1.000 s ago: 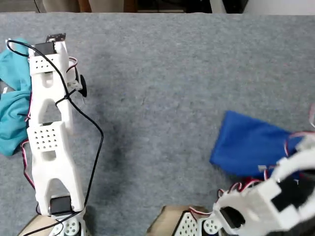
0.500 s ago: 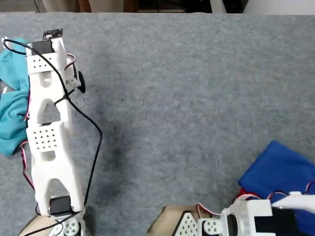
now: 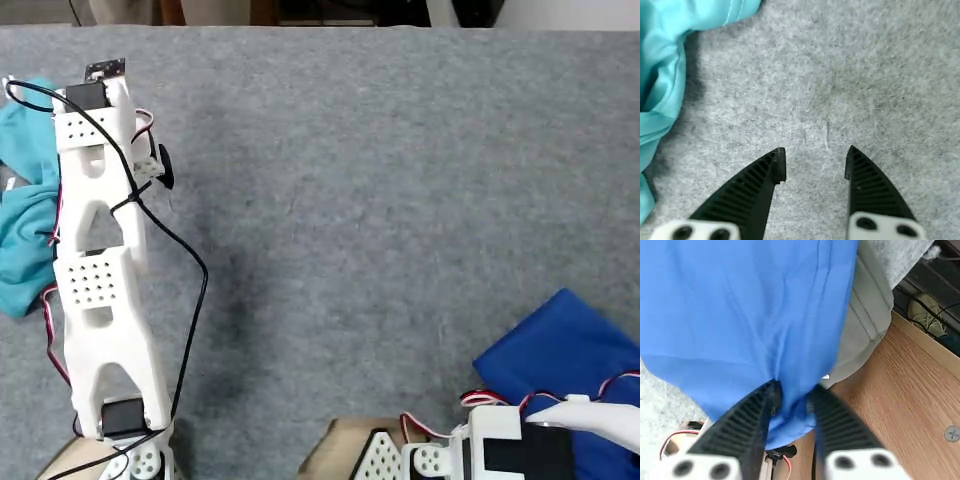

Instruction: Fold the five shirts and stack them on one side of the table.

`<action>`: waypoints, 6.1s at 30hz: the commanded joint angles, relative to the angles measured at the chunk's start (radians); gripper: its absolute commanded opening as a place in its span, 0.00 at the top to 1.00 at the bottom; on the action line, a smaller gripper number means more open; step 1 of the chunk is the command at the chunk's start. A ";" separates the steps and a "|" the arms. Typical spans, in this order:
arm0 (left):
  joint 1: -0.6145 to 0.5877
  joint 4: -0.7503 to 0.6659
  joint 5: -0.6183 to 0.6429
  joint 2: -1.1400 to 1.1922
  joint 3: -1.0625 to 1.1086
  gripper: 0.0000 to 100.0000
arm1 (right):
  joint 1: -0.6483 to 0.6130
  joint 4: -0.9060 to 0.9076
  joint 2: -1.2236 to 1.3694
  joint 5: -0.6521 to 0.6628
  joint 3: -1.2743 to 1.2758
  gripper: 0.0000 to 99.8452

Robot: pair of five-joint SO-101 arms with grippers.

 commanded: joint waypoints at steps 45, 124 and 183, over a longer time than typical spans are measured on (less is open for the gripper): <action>-0.899 0.009 -0.110 -0.036 -0.069 0.73 | -1.431 -0.229 -0.687 -0.649 0.524 0.87; -0.957 0.009 -0.115 -1.113 0.028 0.98 | -1.575 -1.510 -0.602 -0.680 1.371 0.88; -0.683 0.008 -0.215 -1.119 0.040 0.98 | -1.575 -1.510 -0.602 -0.680 1.371 0.88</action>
